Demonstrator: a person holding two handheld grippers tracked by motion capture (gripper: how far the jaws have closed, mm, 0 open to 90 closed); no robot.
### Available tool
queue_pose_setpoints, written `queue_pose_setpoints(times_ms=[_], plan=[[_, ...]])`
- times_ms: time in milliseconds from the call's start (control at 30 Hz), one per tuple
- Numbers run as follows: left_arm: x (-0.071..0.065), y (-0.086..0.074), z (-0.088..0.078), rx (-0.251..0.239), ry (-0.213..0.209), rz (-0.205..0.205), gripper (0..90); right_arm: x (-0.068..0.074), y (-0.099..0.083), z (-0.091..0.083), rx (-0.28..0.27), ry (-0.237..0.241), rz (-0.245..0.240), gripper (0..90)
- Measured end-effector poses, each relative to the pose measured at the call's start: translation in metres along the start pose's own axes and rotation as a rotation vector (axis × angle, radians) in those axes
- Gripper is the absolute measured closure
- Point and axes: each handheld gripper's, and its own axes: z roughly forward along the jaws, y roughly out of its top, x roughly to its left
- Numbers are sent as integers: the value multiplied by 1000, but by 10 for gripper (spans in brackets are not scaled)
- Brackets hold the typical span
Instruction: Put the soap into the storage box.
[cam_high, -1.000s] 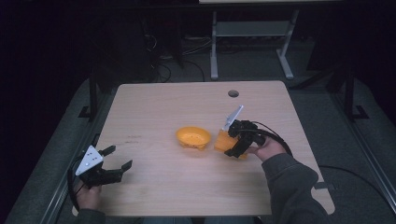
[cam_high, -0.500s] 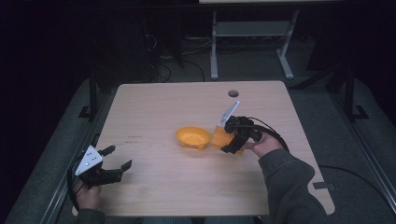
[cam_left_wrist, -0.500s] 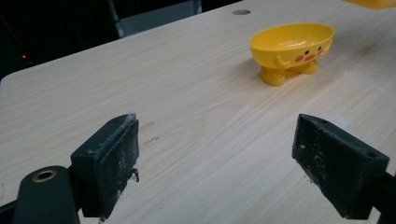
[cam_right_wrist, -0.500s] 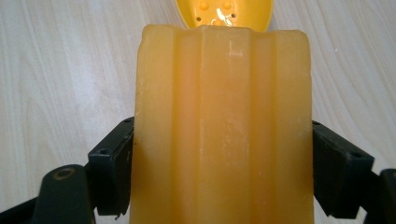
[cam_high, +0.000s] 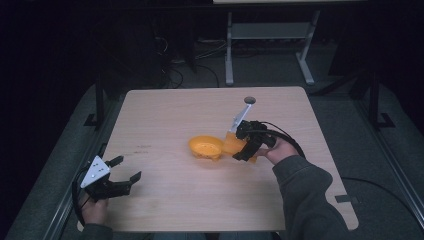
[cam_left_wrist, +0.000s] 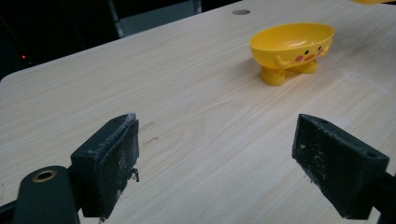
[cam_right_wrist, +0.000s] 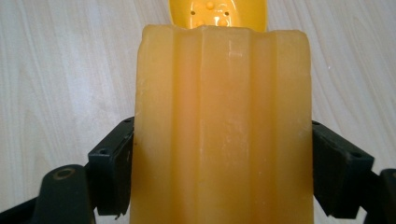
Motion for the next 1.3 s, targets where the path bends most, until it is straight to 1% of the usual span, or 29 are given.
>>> queue_pose_setpoints(times_ms=[200, 267, 533, 767, 867, 967, 1067, 1167, 1200, 1300], plan=[[0, 0, 0, -3, 1, -4, 139, -4, 10, -2, -7, -4, -17, 205], [0, 0, 0, -3, 1, -5, 139, -4, 11, -2, -12, 4, -8, 205], [0, 0, 0, -6, 0, -5, 139, -5, 25, 1, 4, 8, -38, 205], [0, 0, 0, -10, 1, -8, 139, -7, 38, 4, 0, 14, -59, 205], [1, 0, 0, -11, 2, -10, 139, -8, 44, 5, 5, 16, -78, 205], [1, 0, 0, -12, 3, -13, 139, -10, 48, 7, -5, 26, -71, 205], [1, 0, 0, -9, 1, -11, 139, -11, 55, 11, 8, 23, -84, 205], [1, 0, 0, -12, 2, -13, 139, -12, 59, 12, 4, 30, -87, 205], [1, 0, 0, -8, 2, -11, 139, -13, 63, 13, 5, 29, -95, 205], [1, 0, 0, -9, 2, -12, 139, -14, 66, 14, -1, 34, -93, 205]])
